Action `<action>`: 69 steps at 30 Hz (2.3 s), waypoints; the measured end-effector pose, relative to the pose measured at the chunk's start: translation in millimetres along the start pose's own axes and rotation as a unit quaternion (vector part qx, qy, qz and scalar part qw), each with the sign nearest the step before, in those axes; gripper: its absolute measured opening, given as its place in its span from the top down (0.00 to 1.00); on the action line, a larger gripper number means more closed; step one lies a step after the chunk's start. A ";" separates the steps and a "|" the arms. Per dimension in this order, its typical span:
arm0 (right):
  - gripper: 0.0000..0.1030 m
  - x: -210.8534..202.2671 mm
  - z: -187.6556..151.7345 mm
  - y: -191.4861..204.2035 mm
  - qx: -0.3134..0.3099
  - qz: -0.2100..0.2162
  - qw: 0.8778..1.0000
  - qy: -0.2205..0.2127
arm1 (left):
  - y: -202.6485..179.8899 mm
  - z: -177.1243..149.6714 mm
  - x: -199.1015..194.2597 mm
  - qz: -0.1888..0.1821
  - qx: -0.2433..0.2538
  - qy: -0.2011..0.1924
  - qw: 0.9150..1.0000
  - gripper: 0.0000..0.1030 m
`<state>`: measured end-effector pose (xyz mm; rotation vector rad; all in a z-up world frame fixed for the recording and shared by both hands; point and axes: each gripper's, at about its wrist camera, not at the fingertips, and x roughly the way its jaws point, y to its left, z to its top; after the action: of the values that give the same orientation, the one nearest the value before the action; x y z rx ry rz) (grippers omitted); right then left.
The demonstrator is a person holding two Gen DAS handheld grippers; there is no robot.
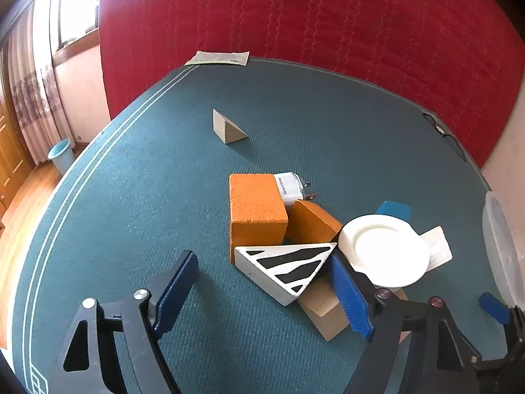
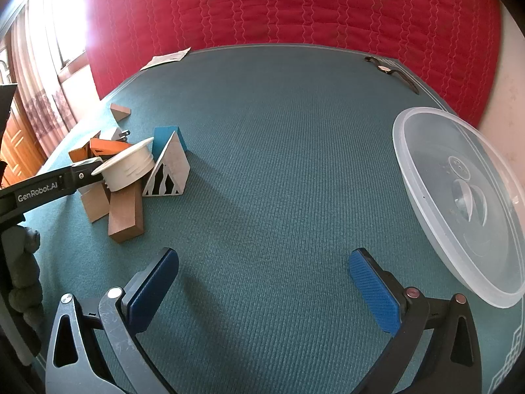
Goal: Organize rigid objects
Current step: 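Lower the left gripper onto the striped triangle and close it, then close the right gripper on the wooden plank while the left lifts the triangle, then carry the plank and the triangle toward the clear plastic lid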
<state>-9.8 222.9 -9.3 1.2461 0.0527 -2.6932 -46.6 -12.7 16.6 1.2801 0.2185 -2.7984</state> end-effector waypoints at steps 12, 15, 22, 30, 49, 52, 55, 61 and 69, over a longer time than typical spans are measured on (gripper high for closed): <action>0.00 -0.7 -0.8 1.4 -0.006 0.004 1.000 0.000 | -2.3 -2.7 -3.2 -0.018 0.015 -0.001 1.000 0.46; 0.00 -1.0 -0.7 1.3 -0.005 0.006 1.000 -0.001 | 1.2 -5.1 -8.2 -0.017 0.018 -0.002 1.000 0.46; 0.03 -5.2 -1.4 3.2 -0.003 0.017 1.000 -0.006 | 5.4 -12.0 -21.2 -0.017 0.030 -0.006 0.999 0.47; 0.26 -11.7 -2.2 22.1 -0.024 0.076 0.997 -0.012 | 10.5 -22.2 -32.9 -0.004 0.052 -0.016 0.999 0.47; 0.59 11.4 20.5 100.2 -0.130 0.068 0.989 -0.009 | 27.9 -26.3 -29.0 0.004 0.042 -0.014 0.999 0.41; 0.66 11.0 17.7 101.5 -0.134 0.068 0.989 -0.013 | 27.4 -26.7 -27.1 0.006 0.043 -0.011 0.999 0.41; 0.70 7.2 13.6 99.7 -0.134 0.072 0.988 -0.014 | 27.5 -27.9 -25.5 0.007 0.045 -0.007 0.999 0.41; 0.73 -5.7 3.9 89.5 -0.124 0.102 0.987 -0.007 | 29.6 -28.5 -25.5 0.004 0.043 -0.002 0.999 0.58; 0.73 -30.5 -12.6 72.4 -0.113 0.119 0.986 -0.015 | 21.7 -32.8 -30.0 -0.003 0.062 -0.001 0.998 0.58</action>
<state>31.5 157.3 8.6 1.0716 0.1865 -2.4227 -0.1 -29.4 15.9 1.3030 0.0488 -2.8596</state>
